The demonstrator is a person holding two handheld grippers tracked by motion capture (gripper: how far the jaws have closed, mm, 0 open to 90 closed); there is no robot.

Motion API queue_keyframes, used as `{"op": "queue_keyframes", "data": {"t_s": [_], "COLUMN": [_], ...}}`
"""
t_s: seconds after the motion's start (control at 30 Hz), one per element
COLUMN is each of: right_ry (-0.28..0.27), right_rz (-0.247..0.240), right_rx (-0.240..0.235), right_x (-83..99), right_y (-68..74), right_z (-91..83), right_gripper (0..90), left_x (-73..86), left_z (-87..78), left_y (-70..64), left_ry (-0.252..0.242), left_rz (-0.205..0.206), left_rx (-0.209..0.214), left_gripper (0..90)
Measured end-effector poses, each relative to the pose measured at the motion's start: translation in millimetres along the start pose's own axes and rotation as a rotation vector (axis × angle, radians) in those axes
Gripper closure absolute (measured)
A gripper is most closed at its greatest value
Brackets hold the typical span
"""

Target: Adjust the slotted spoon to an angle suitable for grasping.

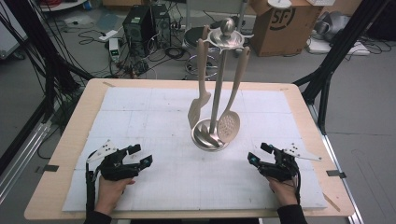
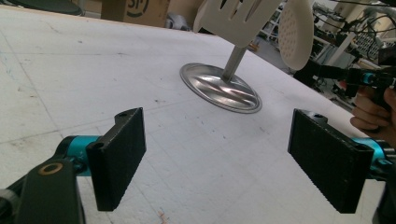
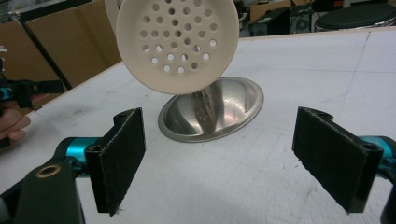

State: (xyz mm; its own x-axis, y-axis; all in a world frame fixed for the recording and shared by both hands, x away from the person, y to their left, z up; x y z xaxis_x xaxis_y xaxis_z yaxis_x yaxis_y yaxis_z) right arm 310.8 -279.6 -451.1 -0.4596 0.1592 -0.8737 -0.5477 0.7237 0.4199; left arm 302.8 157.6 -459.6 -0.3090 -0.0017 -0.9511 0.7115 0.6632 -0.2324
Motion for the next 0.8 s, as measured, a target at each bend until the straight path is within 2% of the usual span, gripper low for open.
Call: {"op": "queue_keyframes", "data": {"t_s": [0.63,0.73,0.8], "right_ry": [0.006,0.011,0.025], "right_rz": [0.012,-0.007,-0.014], "right_rx": [0.011,0.040,0.058], "right_x": [2.3,3.6,6.0], "right_y": [-3.1,-5.5,-7.9], "right_z": [-1.4,-0.4,0.5], "right_gripper": [16.9,16.9,16.7], "left_x": [0.6,1.1,0.8], "left_z": [-0.6,0.2,1.4], "left_y": [0.1,2.1,5.1], "left_ry": [0.006,0.015,0.014], "left_rz": [0.010,0.022,0.016], "left_rx": [-0.006,-0.028,-0.038], "left_gripper": [19.8,19.8,19.7]}}
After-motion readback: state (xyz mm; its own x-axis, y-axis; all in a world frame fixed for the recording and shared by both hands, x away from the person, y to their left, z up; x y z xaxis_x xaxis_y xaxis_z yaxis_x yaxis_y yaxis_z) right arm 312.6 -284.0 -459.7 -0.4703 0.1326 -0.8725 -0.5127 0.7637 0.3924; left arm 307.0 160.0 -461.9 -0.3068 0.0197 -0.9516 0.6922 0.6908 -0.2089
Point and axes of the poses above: each handheld gripper's, and its own axes: z roughly forward along the jaws, x roughly out of its underside, y roughly to its left, the point moved 6 cm from there along z, roughly forward along the jaws, and after that the axes turned 8 degrees about z, right-handed, at the moved point
